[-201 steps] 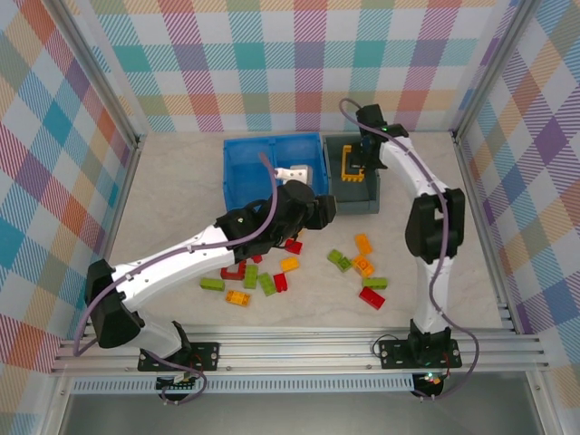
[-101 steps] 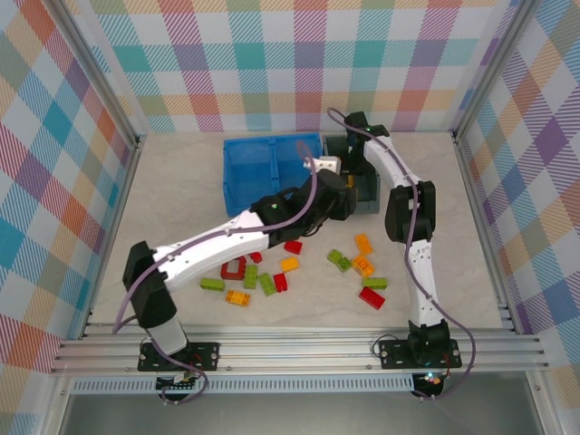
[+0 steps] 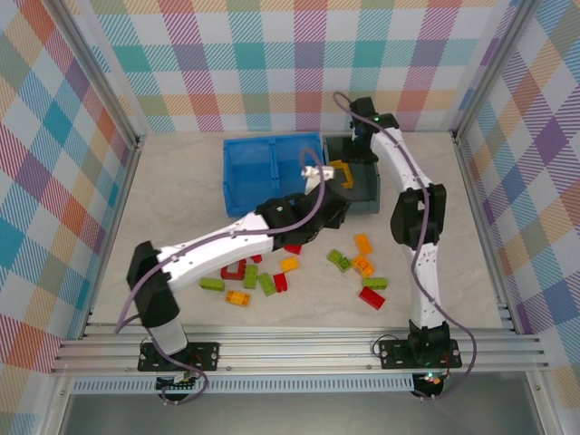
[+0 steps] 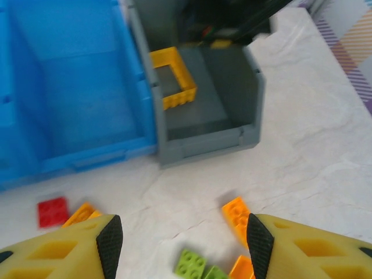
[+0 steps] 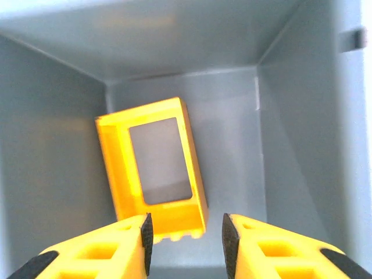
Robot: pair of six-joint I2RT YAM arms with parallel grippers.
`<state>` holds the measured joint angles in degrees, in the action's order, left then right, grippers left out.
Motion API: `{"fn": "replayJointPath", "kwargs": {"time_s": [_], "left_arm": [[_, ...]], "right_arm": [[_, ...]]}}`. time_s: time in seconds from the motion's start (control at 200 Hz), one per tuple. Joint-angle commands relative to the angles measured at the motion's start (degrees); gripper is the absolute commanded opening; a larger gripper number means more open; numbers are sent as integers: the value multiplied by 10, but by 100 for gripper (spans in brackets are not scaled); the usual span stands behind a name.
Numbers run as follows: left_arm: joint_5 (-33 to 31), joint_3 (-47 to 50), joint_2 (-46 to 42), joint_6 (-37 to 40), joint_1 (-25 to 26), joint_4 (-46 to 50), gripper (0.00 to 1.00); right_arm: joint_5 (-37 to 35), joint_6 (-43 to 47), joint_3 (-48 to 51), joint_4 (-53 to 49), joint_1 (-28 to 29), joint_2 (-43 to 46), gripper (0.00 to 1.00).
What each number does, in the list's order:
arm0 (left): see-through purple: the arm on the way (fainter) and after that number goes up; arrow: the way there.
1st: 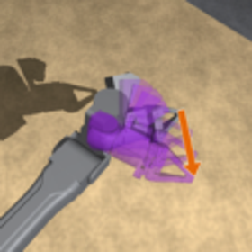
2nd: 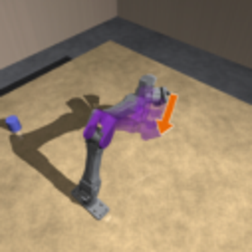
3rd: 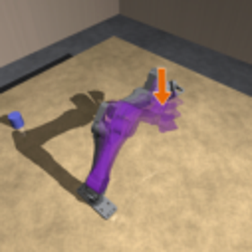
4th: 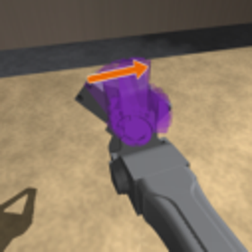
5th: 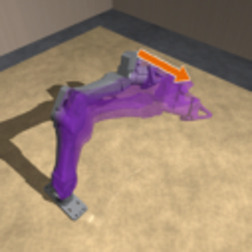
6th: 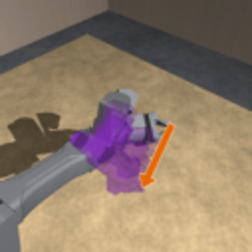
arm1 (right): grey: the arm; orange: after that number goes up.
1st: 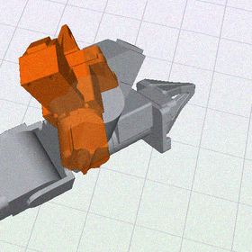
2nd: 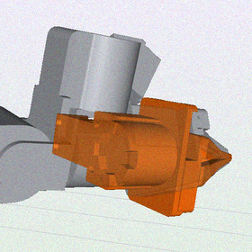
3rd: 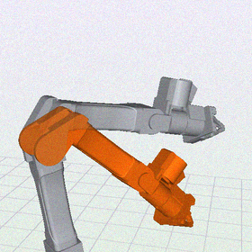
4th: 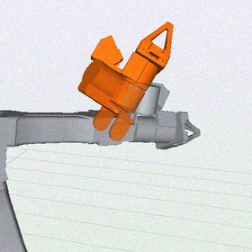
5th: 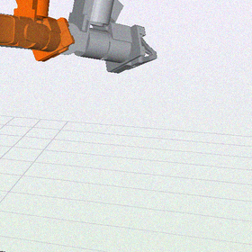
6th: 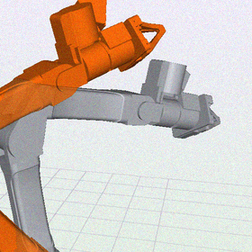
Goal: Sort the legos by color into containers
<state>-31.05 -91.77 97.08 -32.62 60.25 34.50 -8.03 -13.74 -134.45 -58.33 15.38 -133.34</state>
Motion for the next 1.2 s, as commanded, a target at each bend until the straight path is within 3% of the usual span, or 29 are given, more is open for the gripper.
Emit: {"fn": "replayJointPath", "kwargs": {"time_s": [0.0, 0.13, 0.26, 0.43, 0.51, 0.665, 0.815, 0.97, 1.195], "left_arm": [[-43, 69, -95, -65, -5, 98, 59], [8, 179, -168, -120, -54, 168, 57], [97, 308, -237, -141, -132, 164, 52], [140, 392, -259, -53, -226, 145, 48], [168, 416, -247, -8, -268, 124, 46], [218, 441, -222, 74, -314, 74, 44], [231, 445, -177, 105, -344, 65, 38], [266, 462, -157, 128, -372, 29, 38], [269, 455, -129, 128, -378, 22, 30]], "right_arm": [[-6, -24, 51, 13, 12, 149, 38], [24, -48, 258, 105, 62, 321, 38], [53, -86, 478, 186, 170, 479, 40], [130, -152, 699, 286, 309, 613, 46], [122, -188, 757, 305, 364, 654, 47], [52, -256, 794, 306, 457, 687, 50], [-19, -284, 785, 314, 536, 668, 58], [-42, -297, 760, 327, 577, 629, 62], [-44, -303, 741, 333, 591, 593, 61]]}}
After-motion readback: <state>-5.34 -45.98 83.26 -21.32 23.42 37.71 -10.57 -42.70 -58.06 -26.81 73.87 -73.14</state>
